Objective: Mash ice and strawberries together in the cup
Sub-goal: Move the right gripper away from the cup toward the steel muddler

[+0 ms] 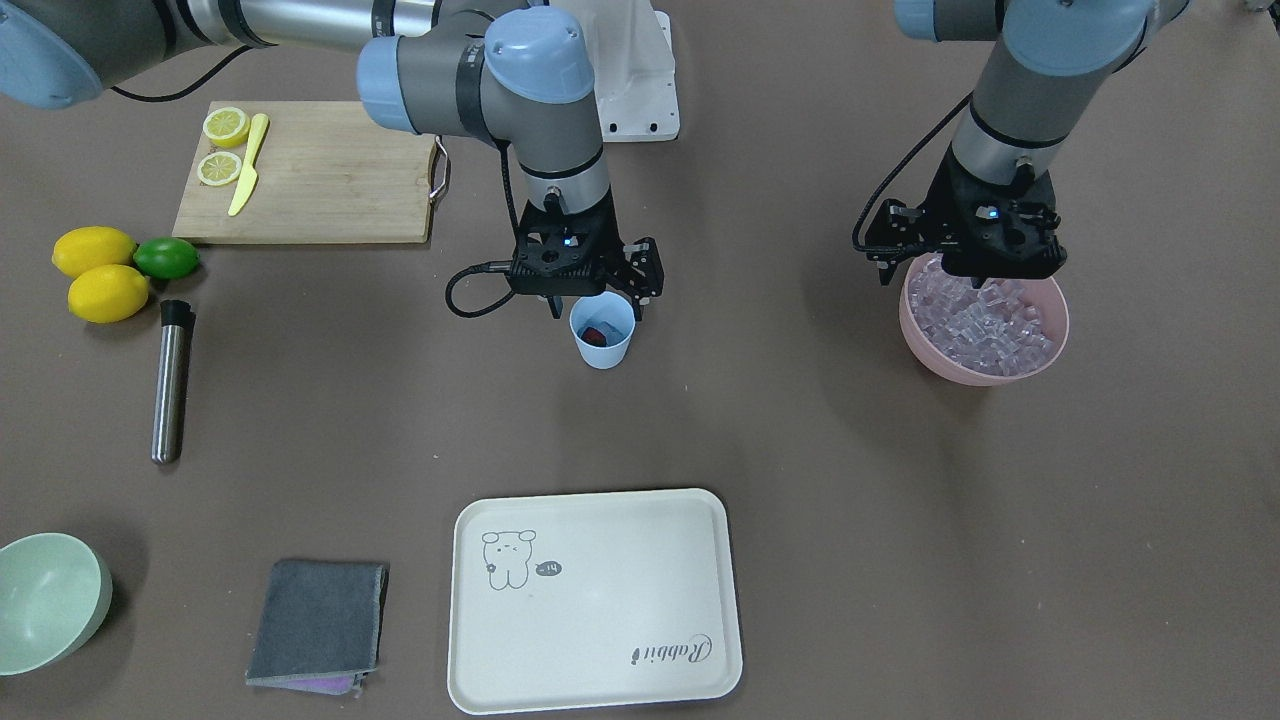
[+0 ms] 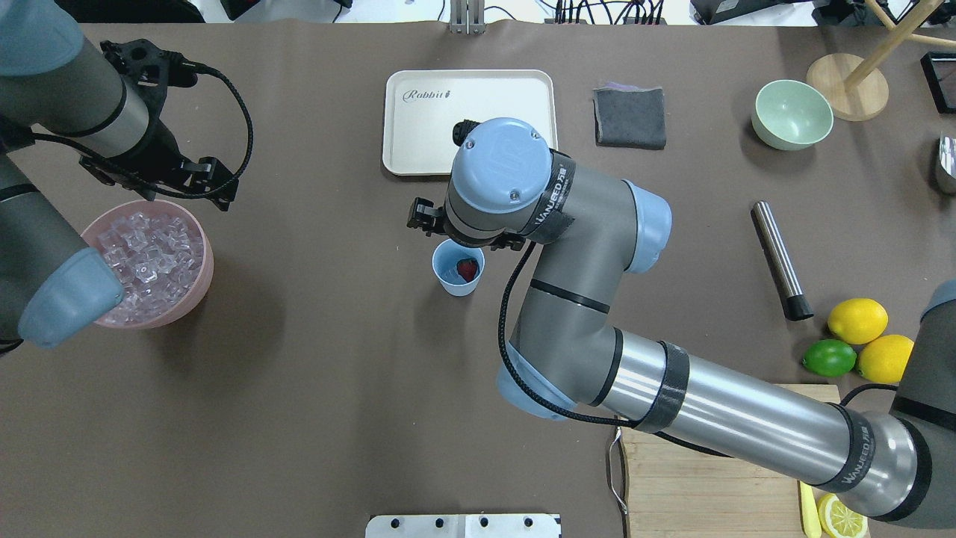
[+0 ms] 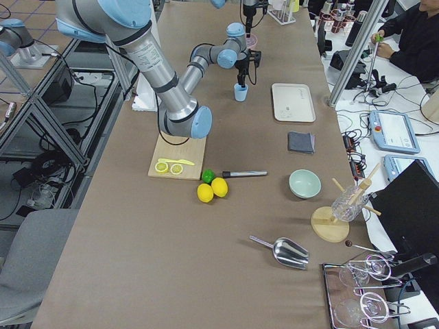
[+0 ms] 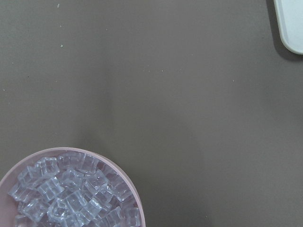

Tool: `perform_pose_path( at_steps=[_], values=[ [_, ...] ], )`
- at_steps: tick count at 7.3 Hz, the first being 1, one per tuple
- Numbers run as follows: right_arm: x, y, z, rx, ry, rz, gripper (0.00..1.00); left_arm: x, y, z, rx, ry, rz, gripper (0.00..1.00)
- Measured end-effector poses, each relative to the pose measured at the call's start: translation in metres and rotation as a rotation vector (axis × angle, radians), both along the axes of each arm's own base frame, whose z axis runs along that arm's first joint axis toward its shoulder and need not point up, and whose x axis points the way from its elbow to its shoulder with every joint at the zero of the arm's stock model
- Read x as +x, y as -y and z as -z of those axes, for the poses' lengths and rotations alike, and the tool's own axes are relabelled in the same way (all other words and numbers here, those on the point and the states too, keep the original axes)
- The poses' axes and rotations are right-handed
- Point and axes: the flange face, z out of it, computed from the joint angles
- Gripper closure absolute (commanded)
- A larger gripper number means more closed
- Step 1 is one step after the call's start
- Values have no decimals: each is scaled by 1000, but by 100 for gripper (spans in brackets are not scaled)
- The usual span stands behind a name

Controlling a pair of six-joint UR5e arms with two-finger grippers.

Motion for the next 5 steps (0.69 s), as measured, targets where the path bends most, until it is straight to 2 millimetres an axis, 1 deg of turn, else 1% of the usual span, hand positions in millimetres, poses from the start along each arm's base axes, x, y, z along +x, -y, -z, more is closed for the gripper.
perform_pose_path(
  at_steps=[1,2,3,4,5],
  values=[
    [24,1,-2,-12,-16,15,0,-6,3,0,0,1,12,3],
    [56,-3,-16,-2,-39,42,0,-17,8,-1,-1,3,31,3],
    [90,-6,-40,14,-60,76,0,-28,10,-3,6,5,40,3],
    [119,-2,-70,24,-86,110,0,-39,8,-9,18,12,34,3],
    [144,5,-102,32,-123,135,0,-53,5,-18,32,21,22,3]
  ],
)
